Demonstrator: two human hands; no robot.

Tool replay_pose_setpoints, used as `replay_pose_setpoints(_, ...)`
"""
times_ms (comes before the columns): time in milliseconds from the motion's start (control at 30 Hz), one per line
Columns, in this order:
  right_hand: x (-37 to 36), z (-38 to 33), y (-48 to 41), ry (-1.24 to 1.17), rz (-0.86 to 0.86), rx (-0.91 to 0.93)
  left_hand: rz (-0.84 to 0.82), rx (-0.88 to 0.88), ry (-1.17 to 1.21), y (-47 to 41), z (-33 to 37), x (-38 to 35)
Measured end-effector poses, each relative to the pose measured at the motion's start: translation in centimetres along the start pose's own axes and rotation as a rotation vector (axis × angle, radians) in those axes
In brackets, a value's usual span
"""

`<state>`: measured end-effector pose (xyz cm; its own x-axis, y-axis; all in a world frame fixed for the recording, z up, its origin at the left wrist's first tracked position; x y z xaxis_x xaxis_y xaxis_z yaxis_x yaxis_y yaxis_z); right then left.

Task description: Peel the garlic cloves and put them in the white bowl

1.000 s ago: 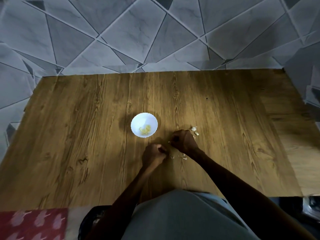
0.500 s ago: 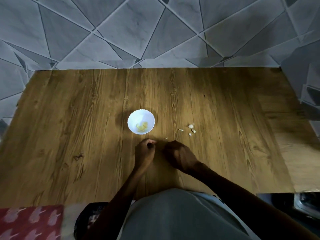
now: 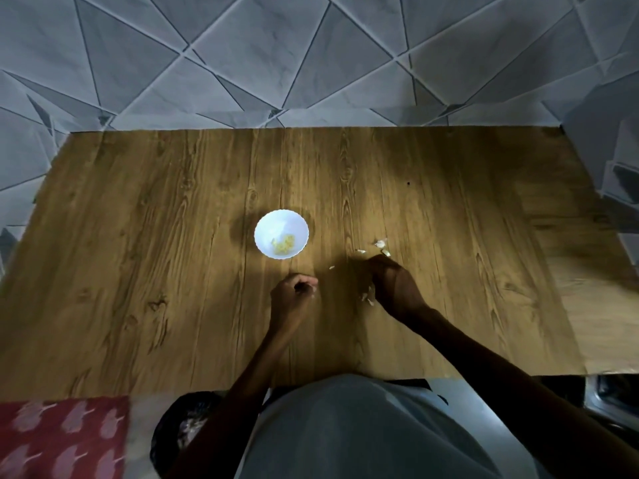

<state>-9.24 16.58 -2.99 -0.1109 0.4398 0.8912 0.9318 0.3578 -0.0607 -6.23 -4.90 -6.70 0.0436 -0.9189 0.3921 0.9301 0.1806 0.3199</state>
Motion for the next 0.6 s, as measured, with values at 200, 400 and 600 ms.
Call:
replay_pose_setpoints(200,-1.8,-2.4,2.9,0.146,-0.074,0.152,-0.043,-0.002,0.091,0.2,0.5,-0.5)
replay_pose_setpoints(400,0.5,-2.3,5.0,-0.025,-0.001,0.340,-0.078,0.047,0.199,0.6,0.6,-1.8)
replay_pose_setpoints(600,-0.9,-0.6,3.9,0.077,-0.050,0.442,-0.113,0.150,0.261,0.9,0.5,-2.9)
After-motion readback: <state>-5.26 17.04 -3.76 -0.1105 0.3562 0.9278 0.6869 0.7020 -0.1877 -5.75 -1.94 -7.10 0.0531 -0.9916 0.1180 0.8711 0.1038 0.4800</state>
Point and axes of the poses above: each hand's wrist, its own y-axis away from the middle knuckle, its own x-axis out of the back of the hand, z = x × y, the point moved 7 cm from there along -y, towards the middle knuckle
